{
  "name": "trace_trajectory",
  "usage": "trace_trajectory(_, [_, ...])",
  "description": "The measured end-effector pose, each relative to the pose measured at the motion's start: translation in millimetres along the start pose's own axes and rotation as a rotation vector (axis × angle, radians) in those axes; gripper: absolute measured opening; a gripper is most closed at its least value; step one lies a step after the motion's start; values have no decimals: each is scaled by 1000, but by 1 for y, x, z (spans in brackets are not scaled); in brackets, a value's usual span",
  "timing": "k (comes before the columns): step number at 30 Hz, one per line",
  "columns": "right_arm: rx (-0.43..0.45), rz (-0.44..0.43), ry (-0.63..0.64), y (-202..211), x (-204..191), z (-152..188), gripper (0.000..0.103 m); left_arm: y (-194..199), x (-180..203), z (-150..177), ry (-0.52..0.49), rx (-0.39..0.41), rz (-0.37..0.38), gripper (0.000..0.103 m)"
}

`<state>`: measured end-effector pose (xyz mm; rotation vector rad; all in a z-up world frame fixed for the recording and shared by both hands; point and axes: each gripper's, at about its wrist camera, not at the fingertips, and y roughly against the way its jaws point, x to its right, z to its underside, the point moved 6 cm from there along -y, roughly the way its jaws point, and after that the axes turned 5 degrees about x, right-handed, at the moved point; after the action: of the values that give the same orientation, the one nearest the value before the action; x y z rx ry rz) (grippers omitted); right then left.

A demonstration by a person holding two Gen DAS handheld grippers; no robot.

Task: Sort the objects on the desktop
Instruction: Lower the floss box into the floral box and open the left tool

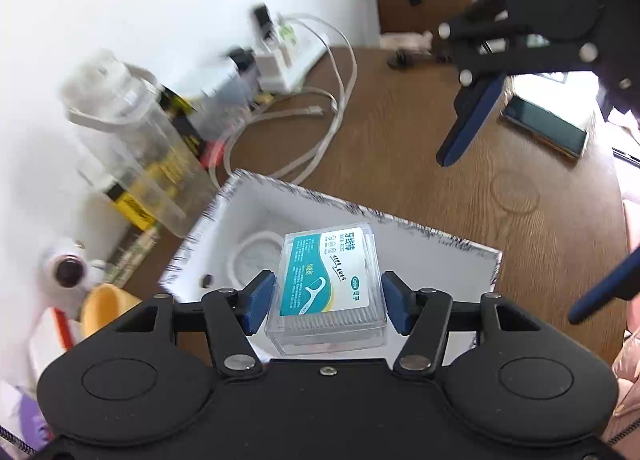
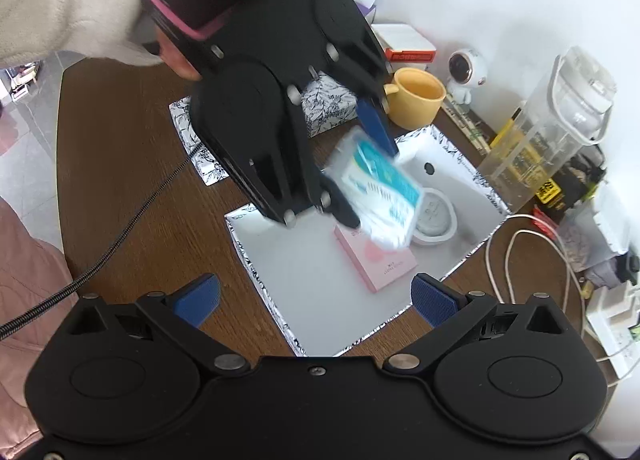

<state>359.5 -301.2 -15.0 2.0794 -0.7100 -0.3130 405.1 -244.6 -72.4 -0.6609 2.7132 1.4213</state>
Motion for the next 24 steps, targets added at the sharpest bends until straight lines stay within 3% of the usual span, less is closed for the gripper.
trace_trajectory(6, [-73,-48,-36,-29,13,8,103,-54,15,25,-125,-127,143,57])
trace_trajectory(11, [-126,-69,-74,-49,18,11,103,-78,25,38,-135,-172,285,57])
trace_trajectory(15, [-150,-85,-87,-57,17,12,103,-88,25,41,-113,-181,349,57])
trace_trajectory(24, [-132,-109,-83,-63,14,9,103,-100,10,48,-38,-219,410,57])
